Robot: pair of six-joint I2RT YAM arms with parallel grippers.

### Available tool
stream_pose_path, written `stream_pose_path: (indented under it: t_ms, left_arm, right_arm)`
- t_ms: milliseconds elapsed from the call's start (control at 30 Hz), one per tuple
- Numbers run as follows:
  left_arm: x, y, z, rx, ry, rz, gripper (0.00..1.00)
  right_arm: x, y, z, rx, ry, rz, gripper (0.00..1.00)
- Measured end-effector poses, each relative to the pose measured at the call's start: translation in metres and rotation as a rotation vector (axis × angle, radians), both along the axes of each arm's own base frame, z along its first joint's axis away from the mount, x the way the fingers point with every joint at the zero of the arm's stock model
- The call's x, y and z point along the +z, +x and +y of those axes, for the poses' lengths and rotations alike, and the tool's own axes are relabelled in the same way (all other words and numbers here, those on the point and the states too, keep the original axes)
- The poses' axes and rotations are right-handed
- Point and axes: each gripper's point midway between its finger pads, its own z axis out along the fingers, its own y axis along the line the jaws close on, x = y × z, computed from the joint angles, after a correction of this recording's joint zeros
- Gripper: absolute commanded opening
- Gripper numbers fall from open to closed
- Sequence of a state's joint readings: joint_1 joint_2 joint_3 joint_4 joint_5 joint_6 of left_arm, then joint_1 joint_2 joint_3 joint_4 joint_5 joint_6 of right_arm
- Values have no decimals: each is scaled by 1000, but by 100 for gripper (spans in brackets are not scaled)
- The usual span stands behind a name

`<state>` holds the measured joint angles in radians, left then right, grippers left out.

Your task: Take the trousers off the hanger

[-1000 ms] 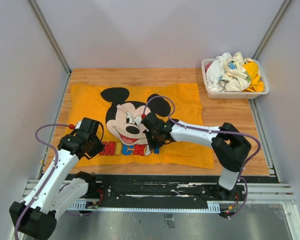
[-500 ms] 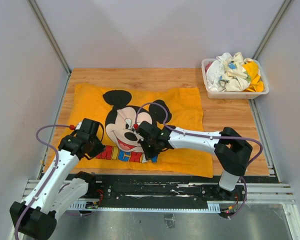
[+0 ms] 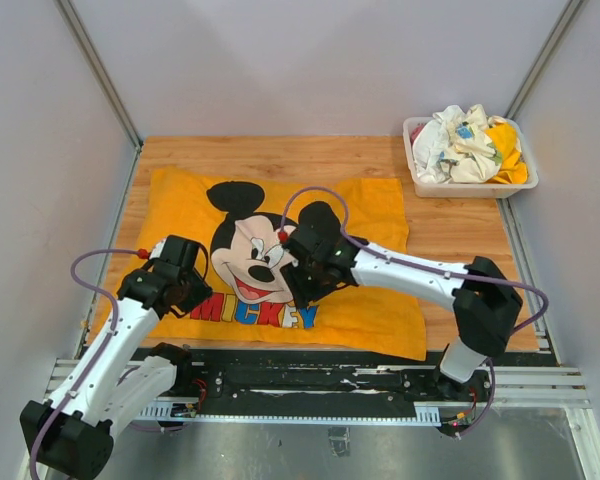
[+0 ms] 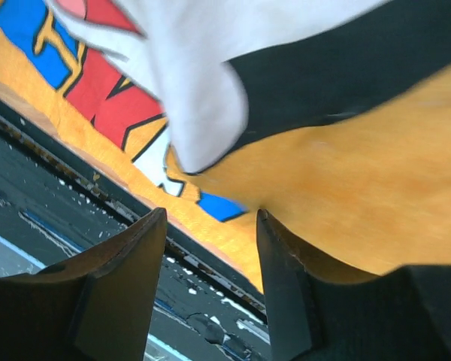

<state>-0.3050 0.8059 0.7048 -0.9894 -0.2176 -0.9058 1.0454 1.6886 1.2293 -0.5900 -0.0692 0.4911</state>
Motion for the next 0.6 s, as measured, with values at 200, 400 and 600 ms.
stream_pose_path:
  t_ms: [200,400,600]
  left_arm:
    - [-2,13,-5,52,-30,-15,36]
    - [-23,21,-10,100,-53,15,42]
    - [-43,33,-14,127,-55,33,44]
  right_arm:
    - [40,59,-39,-191,59,-100,55]
    - [43,108,-78,-356,54,-138,54]
    - [29,117,-76,-353,49,-117,54]
